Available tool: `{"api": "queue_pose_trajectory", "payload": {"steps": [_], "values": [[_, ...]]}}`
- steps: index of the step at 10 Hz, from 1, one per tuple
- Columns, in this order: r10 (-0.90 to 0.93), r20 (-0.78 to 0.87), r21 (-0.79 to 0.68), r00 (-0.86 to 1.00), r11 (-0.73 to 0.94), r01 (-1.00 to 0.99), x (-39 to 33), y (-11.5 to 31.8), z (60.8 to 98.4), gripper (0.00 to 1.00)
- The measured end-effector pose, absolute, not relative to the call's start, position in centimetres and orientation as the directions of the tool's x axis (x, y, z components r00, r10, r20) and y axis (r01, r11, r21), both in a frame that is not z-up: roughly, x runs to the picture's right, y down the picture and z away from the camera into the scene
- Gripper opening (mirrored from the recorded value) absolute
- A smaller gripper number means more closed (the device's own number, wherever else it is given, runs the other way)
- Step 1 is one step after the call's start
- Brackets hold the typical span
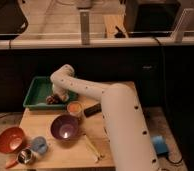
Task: Place grapes in red bowl
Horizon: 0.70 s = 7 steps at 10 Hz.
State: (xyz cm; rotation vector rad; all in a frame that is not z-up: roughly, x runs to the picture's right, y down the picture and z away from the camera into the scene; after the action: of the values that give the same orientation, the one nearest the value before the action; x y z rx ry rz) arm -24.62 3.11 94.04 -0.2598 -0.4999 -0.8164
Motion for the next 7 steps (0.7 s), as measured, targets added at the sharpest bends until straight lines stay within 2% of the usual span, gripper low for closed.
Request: {"api": "queue_pose_trajectory", "payload": {"steps": [1,2,5,7], "values": [[-0.626,0.524,-0.027,0.578,0.666,0.745,-24.8,3.2,94.0,0.76],[-0.619,0.531,-0.02,0.578,0.673,0.739,-24.8,3.1,93.9,0.75],[-0.534,0.591,0.041,0.604,0.768,0.639,-22.2,2.6,93.6,0.47],[-0.476,0.635,0.076,0.608,0.822,0.564,-19.1,2.5,93.5,0.25]]}}
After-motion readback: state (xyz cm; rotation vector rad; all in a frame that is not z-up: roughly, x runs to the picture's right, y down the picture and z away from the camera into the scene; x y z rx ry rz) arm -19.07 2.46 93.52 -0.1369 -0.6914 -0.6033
